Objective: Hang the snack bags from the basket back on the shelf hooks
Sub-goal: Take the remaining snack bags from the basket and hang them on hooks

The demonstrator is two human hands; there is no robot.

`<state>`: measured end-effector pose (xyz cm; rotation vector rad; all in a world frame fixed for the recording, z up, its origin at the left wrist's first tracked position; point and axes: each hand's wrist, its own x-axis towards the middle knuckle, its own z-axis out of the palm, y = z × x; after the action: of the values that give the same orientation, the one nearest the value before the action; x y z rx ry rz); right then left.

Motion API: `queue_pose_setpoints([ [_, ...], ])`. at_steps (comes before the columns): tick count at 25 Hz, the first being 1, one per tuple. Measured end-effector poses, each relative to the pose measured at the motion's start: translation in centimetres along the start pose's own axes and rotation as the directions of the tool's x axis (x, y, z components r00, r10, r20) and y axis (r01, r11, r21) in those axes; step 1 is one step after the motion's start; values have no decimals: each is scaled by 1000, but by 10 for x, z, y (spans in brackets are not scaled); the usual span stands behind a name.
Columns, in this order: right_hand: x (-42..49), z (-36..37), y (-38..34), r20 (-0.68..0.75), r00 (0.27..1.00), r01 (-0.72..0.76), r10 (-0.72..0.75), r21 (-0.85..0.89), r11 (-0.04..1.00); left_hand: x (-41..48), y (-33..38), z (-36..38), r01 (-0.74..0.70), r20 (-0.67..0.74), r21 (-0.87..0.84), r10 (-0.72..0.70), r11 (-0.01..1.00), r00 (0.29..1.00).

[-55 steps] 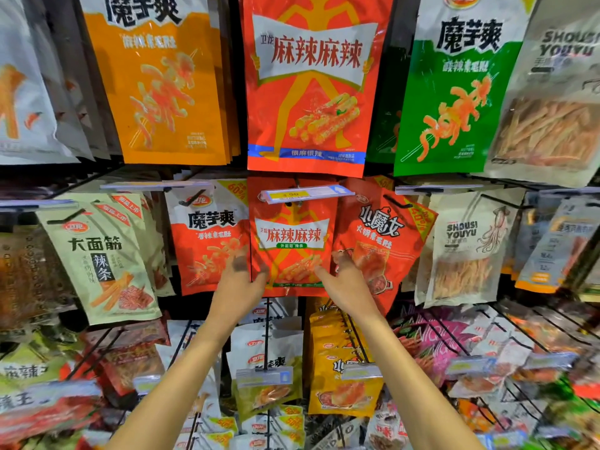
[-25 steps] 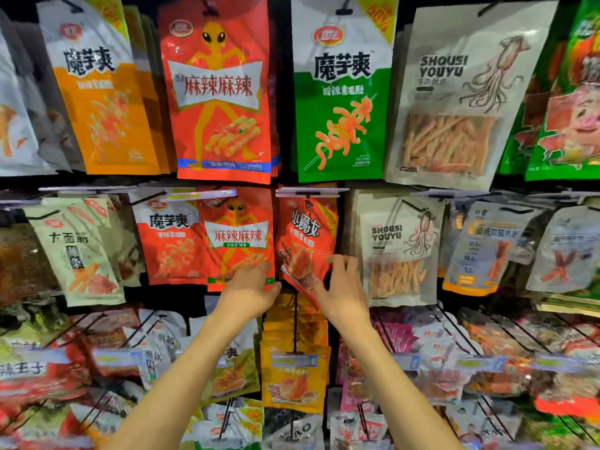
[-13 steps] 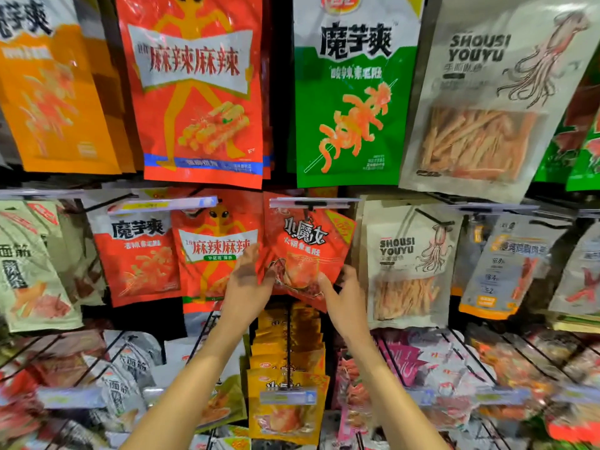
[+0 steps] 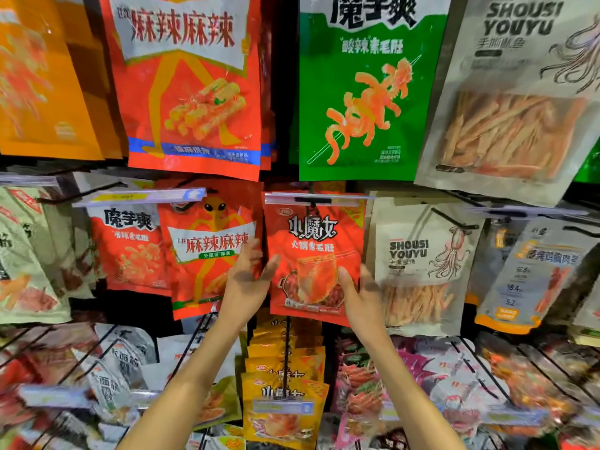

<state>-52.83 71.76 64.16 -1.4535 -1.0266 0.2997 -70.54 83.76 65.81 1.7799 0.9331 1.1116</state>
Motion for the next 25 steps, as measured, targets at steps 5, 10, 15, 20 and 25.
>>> queue_pose_setpoints([
  [5, -3, 7, 1, 111, 992, -63, 55, 75, 995, -13, 5, 5, 20, 192, -83, -4, 996, 981],
  [10, -2, 16, 0, 155, 988, -2, -12, 95, 995, -15, -4, -5, 2, 213, -81, 15, 997, 977],
  [15, -2, 21, -1, 122, 992, 5, -20, 114, 993, -12, -9, -5, -19, 198, -105, 40, 994, 979],
  [20, -1, 11, 2, 105, 994, -39, 29, 91, 995, -12, -7, 4, 6, 213, -99, 15, 995, 977],
  [25, 4, 16, 4, 109, 994, -37, 27, 90, 995, -4, -20, 2, -24, 186, -80, 39, 997, 982],
])
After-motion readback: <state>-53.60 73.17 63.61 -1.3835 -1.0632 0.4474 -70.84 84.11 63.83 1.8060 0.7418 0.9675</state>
